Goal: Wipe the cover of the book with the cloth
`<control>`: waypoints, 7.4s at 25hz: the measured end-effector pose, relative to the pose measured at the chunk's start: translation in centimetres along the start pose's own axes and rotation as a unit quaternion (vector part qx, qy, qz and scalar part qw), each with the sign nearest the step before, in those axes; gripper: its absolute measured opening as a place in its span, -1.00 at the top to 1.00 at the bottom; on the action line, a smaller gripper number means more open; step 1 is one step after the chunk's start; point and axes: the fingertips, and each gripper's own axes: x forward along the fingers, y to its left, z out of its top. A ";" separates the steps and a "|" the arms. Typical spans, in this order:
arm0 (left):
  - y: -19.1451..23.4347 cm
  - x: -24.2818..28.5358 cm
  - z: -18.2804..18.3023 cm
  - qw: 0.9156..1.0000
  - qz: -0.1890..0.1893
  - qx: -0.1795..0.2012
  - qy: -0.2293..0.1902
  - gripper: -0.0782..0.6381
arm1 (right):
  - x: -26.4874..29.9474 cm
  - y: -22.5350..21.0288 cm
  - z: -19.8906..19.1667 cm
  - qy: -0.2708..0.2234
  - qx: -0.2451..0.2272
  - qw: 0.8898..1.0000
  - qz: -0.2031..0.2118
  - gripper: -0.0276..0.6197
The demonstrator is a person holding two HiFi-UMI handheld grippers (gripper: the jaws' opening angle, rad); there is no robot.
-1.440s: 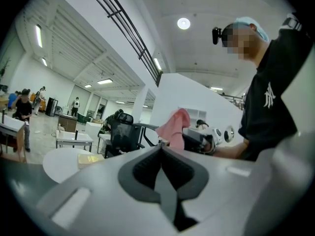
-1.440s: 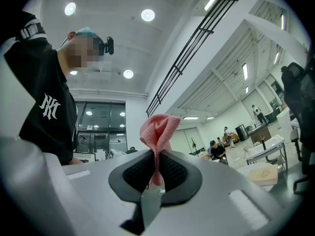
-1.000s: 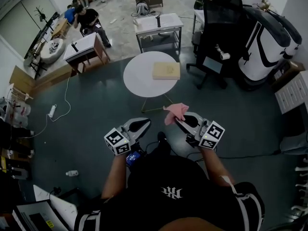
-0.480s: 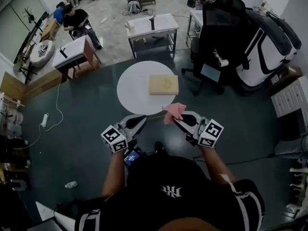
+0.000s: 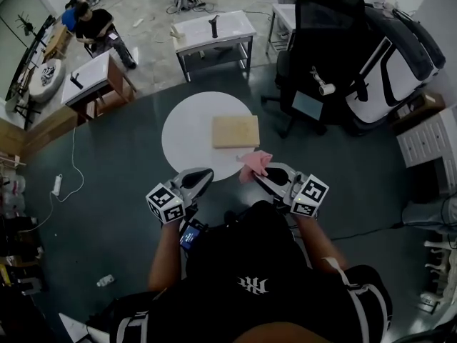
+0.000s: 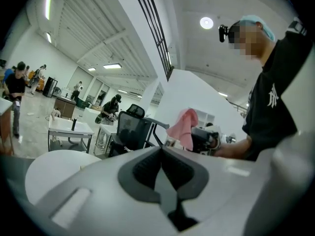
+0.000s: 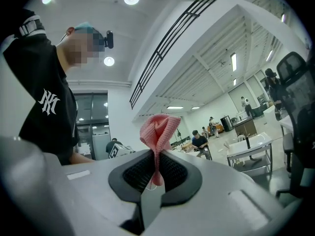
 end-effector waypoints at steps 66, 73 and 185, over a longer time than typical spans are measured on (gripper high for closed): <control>33.9 13.3 -24.0 0.924 0.149 -0.175 0.306 0.60 | 26.4 -38.2 -30.7 0.428 -0.151 0.887 0.079 0.84; 33.7 13.5 -24.1 0.922 0.156 -0.174 0.310 0.63 | 24.8 -38.7 -30.5 0.433 -0.158 0.884 0.078 0.84; 32.7 14.3 -23.7 0.905 0.180 -0.182 0.339 0.64 | 2.2 -42.9 -28.9 0.492 -0.101 0.863 -0.048 0.84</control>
